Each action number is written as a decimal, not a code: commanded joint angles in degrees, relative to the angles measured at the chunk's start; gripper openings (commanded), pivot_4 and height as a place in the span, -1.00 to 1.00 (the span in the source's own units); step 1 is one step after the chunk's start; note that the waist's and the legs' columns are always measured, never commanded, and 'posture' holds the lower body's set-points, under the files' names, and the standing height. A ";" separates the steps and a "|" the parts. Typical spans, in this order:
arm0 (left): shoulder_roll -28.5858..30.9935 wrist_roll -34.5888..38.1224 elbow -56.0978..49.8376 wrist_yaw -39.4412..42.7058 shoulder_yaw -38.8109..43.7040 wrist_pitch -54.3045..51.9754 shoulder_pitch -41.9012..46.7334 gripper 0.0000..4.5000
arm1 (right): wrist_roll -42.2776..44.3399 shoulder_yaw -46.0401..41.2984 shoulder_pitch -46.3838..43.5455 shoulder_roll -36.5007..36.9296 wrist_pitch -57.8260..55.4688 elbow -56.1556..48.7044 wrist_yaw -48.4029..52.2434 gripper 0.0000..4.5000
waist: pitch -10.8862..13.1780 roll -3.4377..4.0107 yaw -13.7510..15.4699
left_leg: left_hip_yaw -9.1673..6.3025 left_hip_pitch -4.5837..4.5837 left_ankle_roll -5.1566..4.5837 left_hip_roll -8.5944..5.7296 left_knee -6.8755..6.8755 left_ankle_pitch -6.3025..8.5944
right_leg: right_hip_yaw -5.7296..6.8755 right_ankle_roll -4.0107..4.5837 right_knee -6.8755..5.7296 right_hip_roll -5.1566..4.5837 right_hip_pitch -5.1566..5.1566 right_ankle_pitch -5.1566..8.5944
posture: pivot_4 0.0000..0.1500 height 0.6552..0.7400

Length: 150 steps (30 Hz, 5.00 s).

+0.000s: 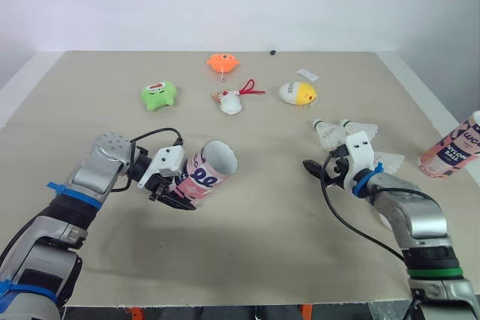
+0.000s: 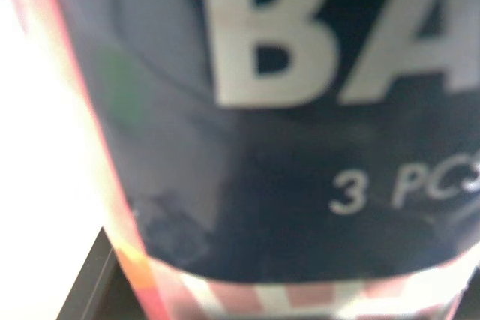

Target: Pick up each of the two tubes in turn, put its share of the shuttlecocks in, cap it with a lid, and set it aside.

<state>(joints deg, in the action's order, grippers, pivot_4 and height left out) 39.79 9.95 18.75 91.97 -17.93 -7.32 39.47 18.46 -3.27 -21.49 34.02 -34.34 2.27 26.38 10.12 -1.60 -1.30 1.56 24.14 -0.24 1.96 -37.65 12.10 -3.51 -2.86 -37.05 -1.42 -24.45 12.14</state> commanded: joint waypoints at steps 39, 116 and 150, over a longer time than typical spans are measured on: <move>1.71 0.39 -0.87 0.53 -0.31 -3.50 -1.14 0.13 | 8.67 2.98 -5.40 8.86 1.17 -21.01 30.65 -0.98 | 0.01 0.11 -0.29 | -0.01 -0.01 -0.03 0.04 0.01 0.01 | -0.03 -0.04 -0.02 0.04 -0.01 0.01 | 1.00 1.00; -4.02 0.20 0.93 0.53 -1.94 -3.34 1.45 0.13 | 3.19 -25.54 18.73 18.98 -3.91 -4.07 24.82 0.98 | -0.17 0.45 0.87 | -0.02 0.09 -0.08 -0.22 -0.70 -0.01 | -0.33 -0.04 -0.08 -0.03 0.19 -0.06 | 1.00 1.00; -2.78 0.42 -0.80 -0.06 -0.92 -3.93 0.37 0.13 | 15.81 -22.04 11.83 19.61 -5.21 -10.20 32.98 -0.97 | -0.15 0.59 -0.01 | 0.00 0.11 -0.09 -0.21 -0.59 0.00 | -0.47 -0.11 -0.09 0.05 0.13 -0.05 | 1.00 1.00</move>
<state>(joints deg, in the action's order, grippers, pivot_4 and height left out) 36.86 10.58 18.24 92.40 -19.67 -11.56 39.94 29.94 -21.72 -8.80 51.43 -38.57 -1.15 57.06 9.97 -1.02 -1.31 1.56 24.24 -0.33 1.74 -38.25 12.10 -3.99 -2.98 -37.14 -1.37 -24.32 12.09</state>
